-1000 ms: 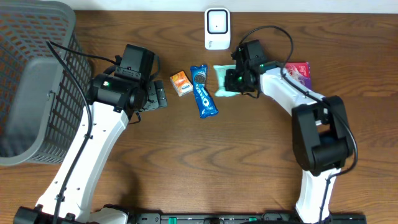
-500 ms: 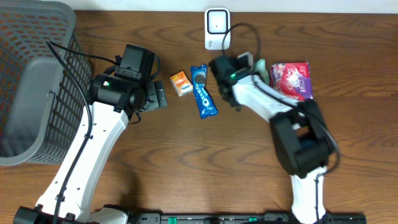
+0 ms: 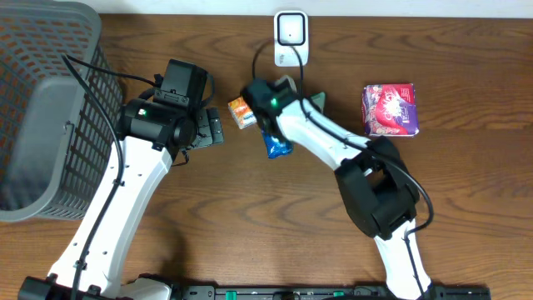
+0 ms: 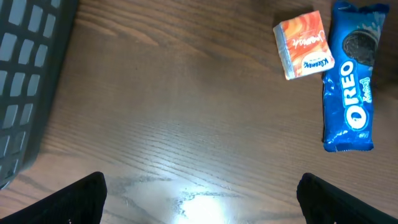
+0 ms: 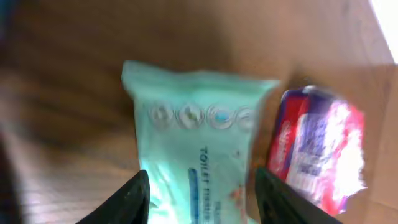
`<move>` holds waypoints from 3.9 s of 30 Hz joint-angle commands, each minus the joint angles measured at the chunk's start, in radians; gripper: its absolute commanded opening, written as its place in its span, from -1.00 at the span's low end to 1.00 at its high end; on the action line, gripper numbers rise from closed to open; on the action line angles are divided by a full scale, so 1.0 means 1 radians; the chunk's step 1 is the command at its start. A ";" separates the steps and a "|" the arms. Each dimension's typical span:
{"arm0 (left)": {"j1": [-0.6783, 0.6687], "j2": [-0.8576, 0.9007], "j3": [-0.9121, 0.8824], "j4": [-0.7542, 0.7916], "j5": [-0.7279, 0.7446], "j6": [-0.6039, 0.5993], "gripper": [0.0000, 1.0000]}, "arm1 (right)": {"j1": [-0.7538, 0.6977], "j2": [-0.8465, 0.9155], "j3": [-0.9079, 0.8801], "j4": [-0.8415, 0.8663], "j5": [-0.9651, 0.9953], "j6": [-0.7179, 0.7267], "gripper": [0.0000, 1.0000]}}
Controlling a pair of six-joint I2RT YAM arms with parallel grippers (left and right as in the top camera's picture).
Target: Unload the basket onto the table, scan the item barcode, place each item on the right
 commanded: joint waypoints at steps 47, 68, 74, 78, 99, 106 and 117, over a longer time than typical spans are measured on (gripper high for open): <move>0.003 -0.001 0.004 -0.004 -0.009 -0.005 0.96 | -0.595 0.142 0.002 0.143 -1.853 -0.086 -0.98; 0.003 -0.001 0.004 -0.004 -0.009 -0.005 0.96 | -0.501 -0.193 0.037 0.013 -1.073 -0.029 -0.70; 0.003 -0.001 0.004 -0.003 -0.009 -0.005 0.96 | -0.397 -0.085 0.007 0.002 -0.872 0.069 -0.97; 0.003 -0.001 0.004 -0.004 -0.009 -0.005 0.96 | -0.385 0.005 0.006 -0.011 -0.794 0.081 -0.98; 0.003 -0.001 0.004 -0.004 -0.009 -0.005 0.96 | -0.388 -0.048 0.134 -0.084 -1.148 -0.060 0.19; 0.003 -0.001 0.004 -0.003 -0.009 -0.005 0.96 | -0.271 -0.043 -0.030 0.164 -1.166 0.041 0.18; 0.003 -0.001 0.004 -0.003 -0.009 -0.005 0.96 | -0.264 -0.035 -0.352 0.581 -1.268 0.179 0.01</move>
